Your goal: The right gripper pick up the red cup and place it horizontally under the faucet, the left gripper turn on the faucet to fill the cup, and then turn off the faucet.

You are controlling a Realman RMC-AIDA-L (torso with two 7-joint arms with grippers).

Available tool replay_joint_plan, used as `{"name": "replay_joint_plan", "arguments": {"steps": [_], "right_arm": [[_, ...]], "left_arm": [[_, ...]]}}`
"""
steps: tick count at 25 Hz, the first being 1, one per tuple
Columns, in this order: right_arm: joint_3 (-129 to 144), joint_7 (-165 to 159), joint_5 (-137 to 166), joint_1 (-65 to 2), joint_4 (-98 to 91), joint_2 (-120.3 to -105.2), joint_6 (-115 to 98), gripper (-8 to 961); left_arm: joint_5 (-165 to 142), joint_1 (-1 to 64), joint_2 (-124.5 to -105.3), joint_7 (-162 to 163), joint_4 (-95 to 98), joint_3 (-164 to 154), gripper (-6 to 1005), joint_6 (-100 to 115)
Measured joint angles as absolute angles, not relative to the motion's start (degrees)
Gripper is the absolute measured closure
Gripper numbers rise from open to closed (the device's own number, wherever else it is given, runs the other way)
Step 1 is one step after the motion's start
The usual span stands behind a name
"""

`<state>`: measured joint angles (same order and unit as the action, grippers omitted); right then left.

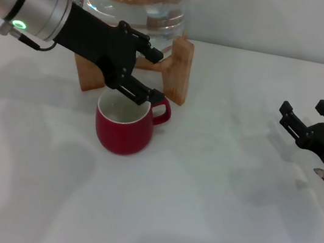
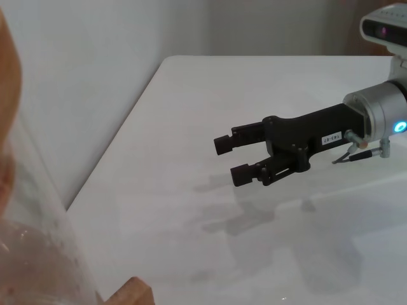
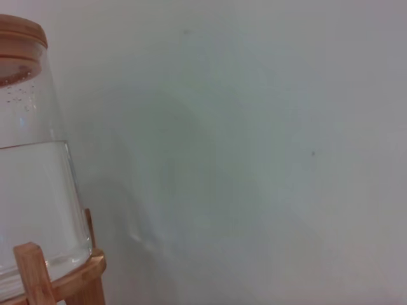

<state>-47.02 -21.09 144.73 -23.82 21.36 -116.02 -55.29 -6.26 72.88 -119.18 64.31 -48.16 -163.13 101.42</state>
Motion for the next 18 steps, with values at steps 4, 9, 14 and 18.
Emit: {"name": "replay_joint_plan", "arguments": {"steps": [4, 9, 14, 18], "right_arm": [[-47.02, -21.09, 144.81, -23.77, 21.36, -116.02, -55.29, 96], [-47.02, -21.09, 144.85, -23.69, 21.21, -116.02, -55.29, 96], [-47.02, -21.05, 144.71, -23.78, 21.04, -116.02, -55.28, 96], [-47.04, -21.02, 144.61, -24.04, 20.86, -116.01, -55.28, 96]], "left_arm": [[-6.23, 73.00, -119.20, 64.40, -48.16, -163.12, 113, 101.62], [-4.95, 72.54, -119.50, 64.14, -47.53, -163.04, 113, 102.30], [2.55, 69.50, -119.45, 63.44, -47.80, -163.03, 113, 104.10], [12.03, 64.90, -119.28, 62.60, -47.98, -163.03, 113, 105.62]]}}
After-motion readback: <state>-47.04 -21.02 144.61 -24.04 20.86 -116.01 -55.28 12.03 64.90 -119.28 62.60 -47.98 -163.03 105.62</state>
